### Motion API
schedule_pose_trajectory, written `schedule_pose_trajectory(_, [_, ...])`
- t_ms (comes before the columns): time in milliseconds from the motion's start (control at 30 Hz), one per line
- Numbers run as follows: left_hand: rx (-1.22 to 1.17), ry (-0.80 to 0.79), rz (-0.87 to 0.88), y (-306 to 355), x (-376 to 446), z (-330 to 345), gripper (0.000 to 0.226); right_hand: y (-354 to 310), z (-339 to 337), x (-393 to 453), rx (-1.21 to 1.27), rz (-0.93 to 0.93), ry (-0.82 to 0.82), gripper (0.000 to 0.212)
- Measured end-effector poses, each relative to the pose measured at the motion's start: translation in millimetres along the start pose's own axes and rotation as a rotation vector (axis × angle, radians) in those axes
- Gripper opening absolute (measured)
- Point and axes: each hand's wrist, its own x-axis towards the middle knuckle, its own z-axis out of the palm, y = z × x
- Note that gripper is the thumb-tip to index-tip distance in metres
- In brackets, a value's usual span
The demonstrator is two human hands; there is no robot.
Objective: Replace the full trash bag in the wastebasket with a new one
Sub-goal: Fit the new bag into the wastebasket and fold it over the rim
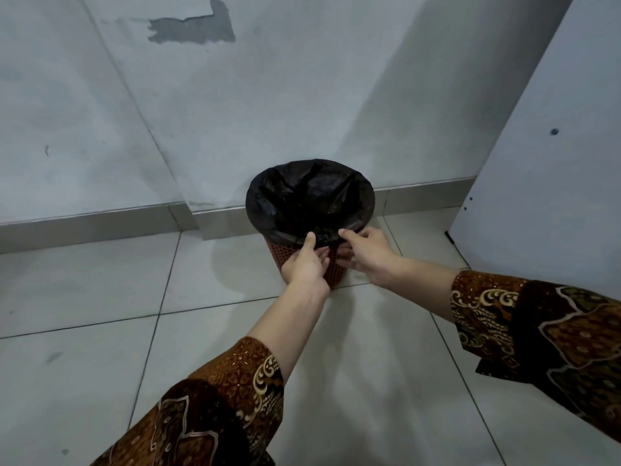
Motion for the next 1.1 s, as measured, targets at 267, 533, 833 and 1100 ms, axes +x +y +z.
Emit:
schedule_pose_trajectory(267, [0.005, -0.097, 0.012, 6.8, 11.8, -3.0, 0.012, -18.2, -10.0, 12.5, 0.154, 0.034, 0.012, 0.028])
schedule_pose_trajectory(533, [-0.035, -0.14, -0.009, 19.7, 28.0, -15.2, 0.011, -38.1, -25.9, 24.4, 0.153, 0.055, 0.044, 0.064])
schedule_pose_trajectory(833, [0.163, -0.223, -0.029, 19.5, 33.4, -20.2, 0.018, -38.5, -17.4, 27.2, 0.003, 0.197, -0.001, 0.039])
schedule_pose_trajectory(1100, [0.021, -0.188, -0.029, 20.1, 32.5, -14.1, 0.006, -44.1, -21.2, 32.7, 0.095, 0.125, 0.071, 0.01])
